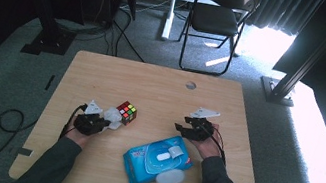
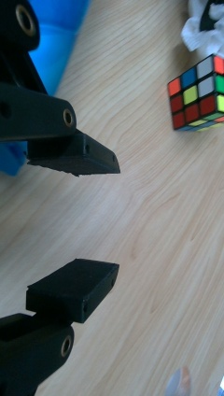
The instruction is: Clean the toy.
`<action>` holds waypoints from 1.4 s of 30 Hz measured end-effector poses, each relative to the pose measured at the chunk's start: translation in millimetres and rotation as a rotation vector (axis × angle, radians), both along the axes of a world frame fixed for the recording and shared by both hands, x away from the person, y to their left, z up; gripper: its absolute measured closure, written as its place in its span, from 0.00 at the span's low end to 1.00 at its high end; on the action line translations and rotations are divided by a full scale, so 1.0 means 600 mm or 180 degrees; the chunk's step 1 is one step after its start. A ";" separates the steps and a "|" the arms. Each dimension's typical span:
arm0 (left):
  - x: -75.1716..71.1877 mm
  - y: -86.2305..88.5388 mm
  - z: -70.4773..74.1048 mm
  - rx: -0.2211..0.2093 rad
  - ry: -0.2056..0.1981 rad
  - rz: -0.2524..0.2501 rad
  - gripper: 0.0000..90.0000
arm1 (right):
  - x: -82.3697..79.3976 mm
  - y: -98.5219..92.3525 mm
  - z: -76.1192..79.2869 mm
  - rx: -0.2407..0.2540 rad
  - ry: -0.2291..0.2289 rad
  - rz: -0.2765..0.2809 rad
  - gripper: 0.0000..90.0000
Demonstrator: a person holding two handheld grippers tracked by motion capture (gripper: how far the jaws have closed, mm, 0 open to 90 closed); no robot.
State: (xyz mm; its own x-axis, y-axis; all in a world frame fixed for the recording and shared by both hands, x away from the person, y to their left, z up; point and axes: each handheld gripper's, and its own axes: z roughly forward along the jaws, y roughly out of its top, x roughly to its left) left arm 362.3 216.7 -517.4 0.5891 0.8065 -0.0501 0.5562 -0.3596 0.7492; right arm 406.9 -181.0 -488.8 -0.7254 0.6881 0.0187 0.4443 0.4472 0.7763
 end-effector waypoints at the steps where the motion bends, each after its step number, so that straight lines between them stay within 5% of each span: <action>1: 0.000 0.000 0.000 0.0000 -0.0001 -0.0001 0.92 | 0.003 0.003 0.002 0.0012 0.0009 0.0016 0.50; 10: -0.001 0.005 0.003 -0.0001 -0.0028 0.0016 0.92 | 0.032 0.046 0.017 -0.0003 0.0057 0.0233 0.47; 26: -0.001 0.006 0.004 -0.0014 -0.0054 0.0025 0.92 | 0.070 0.119 0.063 0.0292 0.0033 0.0569 0.42; 42: -0.002 0.005 0.005 -0.0032 -0.0077 0.0016 0.92 | 0.070 0.203 0.047 0.0318 0.0200 0.0895 0.34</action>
State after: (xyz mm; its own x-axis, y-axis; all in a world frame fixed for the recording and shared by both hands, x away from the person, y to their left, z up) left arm 361.3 219.4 -514.6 0.5863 0.8089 -0.0441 0.5396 -0.3493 0.7660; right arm 448.8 -59.2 -460.4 -0.8824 0.4529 0.1272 0.3624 0.4822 0.7976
